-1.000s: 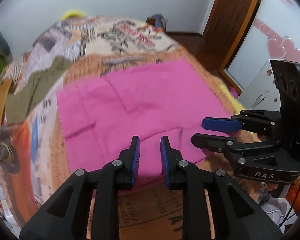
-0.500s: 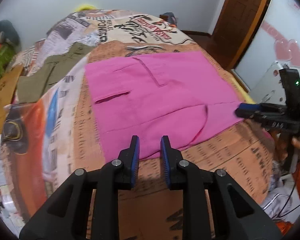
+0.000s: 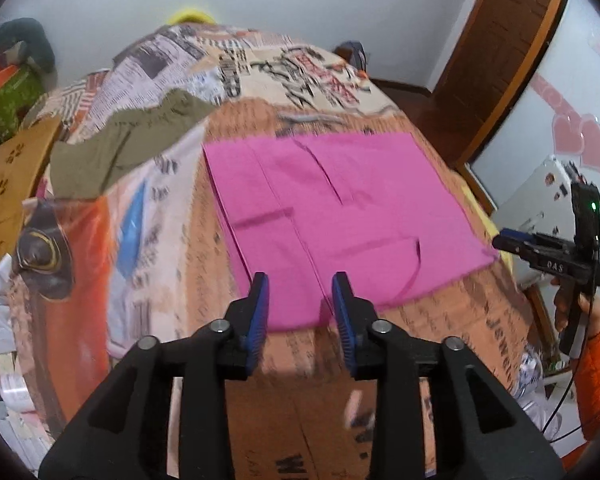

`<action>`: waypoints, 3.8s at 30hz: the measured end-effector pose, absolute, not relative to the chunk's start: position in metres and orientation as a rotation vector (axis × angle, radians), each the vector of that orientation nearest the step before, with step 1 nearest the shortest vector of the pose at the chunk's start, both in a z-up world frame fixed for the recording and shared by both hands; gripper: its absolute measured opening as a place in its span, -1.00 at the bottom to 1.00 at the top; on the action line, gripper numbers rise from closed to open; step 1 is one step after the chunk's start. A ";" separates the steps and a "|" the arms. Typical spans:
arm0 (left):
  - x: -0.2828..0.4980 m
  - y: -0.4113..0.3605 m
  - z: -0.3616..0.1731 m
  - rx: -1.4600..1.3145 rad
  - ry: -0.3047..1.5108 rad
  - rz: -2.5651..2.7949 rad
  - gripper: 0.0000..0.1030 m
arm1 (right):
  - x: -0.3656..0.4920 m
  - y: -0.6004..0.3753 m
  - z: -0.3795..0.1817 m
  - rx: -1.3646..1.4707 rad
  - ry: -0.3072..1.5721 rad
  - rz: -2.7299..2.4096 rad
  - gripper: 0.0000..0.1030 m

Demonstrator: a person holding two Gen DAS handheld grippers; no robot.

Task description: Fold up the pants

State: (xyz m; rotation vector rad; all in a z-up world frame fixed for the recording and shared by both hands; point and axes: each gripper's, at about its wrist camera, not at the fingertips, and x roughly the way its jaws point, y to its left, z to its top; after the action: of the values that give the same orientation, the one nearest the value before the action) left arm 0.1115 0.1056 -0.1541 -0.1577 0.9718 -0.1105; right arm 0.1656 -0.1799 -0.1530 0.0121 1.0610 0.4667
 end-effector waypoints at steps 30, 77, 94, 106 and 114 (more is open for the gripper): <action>0.268 0.165 -0.218 -0.244 1.078 -0.084 -0.27 | 0.322 -0.135 -0.181 -0.094 1.009 0.420 -0.11; 0.277 0.112 -0.219 -0.097 1.078 -0.098 -0.65 | 0.307 -0.025 -0.195 -0.143 1.136 0.665 -0.17; 0.194 0.135 -0.202 -0.103 1.037 -0.038 0.02 | 0.235 -0.091 -0.188 -0.187 1.142 0.601 0.08; 0.135 0.134 -0.158 -0.261 0.974 -0.037 0.27 | 0.185 -0.101 -0.128 -0.172 0.982 0.597 0.08; 0.108 0.121 -0.177 -0.459 1.054 -0.120 0.27 | 0.160 -0.079 -0.111 -0.140 0.898 0.675 0.08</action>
State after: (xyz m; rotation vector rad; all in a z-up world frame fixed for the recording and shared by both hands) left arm 0.1082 0.1213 -0.1774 -0.4588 1.0543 -0.1202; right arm 0.1604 -0.0787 -0.1113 -0.1404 0.8983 0.6753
